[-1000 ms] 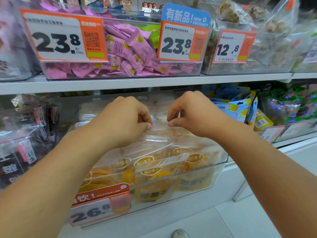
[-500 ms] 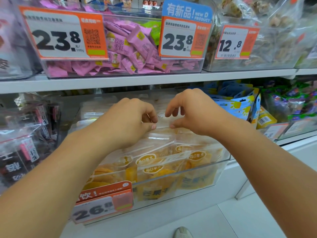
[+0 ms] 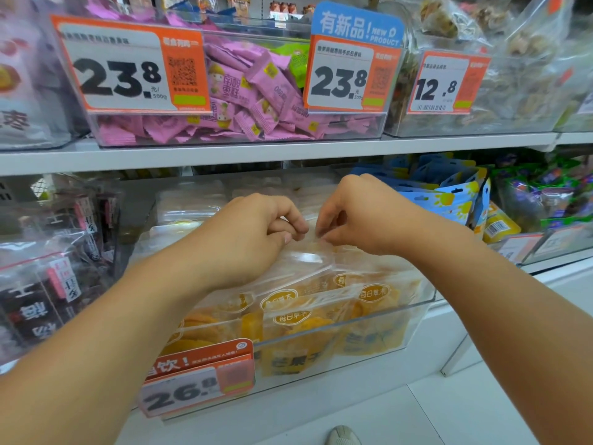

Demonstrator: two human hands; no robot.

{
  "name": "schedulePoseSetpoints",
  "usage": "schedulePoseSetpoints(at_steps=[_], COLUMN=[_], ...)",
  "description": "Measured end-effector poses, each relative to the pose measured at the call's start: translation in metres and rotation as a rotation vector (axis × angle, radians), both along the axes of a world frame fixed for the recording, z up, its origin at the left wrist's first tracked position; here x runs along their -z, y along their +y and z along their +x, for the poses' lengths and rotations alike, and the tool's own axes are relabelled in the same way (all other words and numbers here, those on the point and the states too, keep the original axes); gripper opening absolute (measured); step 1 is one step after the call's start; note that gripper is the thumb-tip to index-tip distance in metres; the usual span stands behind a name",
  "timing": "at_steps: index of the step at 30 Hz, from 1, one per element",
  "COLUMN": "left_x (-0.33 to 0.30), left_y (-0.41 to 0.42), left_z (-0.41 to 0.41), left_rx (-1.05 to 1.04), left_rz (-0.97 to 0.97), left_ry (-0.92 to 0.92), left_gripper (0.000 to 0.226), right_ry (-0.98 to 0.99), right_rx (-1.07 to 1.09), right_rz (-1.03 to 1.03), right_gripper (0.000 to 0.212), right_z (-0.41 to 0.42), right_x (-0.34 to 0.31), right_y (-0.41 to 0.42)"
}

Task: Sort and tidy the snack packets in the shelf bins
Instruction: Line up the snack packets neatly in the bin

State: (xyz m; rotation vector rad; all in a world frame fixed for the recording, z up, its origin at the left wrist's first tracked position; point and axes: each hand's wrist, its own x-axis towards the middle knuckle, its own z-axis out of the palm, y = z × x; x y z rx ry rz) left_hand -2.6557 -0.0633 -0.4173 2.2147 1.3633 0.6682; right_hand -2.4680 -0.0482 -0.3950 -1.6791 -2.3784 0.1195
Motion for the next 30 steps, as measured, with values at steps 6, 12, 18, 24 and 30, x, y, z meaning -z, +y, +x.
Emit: schedulePoseSetpoints(at_steps=[6, 12, 18, 24, 30], left_x=[-0.001, -0.003, -0.003, -0.004, -0.005], left_y=[-0.006, -0.005, -0.005, -0.004, -0.003], left_z=[0.008, 0.011, 0.014, 0.015, 0.013], left_rx=[-0.006, -0.100, -0.111, -0.123, -0.114], left_rz=[0.083, 0.131, 0.139, 0.165, 0.167], left_ry=[0.111, 0.255, 0.304, 0.304, 0.274], left_gripper=[0.016, 0.026, 0.027, 0.025, 0.019], right_ry=[-0.203, -0.042, -0.190, -0.350, -0.062], right_rx=[0.056, 0.055, 0.025, -0.075, -0.096], right_rz=[0.093, 0.295, 0.243, 0.155, 0.013], right_gripper=[0.013, 0.031, 0.045, 0.034, 0.015], right_z=[-0.013, 0.032, 0.049, 0.032, 0.031], right_x=[0.002, -0.024, -0.024, -0.002, 0.004], right_y=[0.001, -0.012, -0.008, 0.003, 0.004])
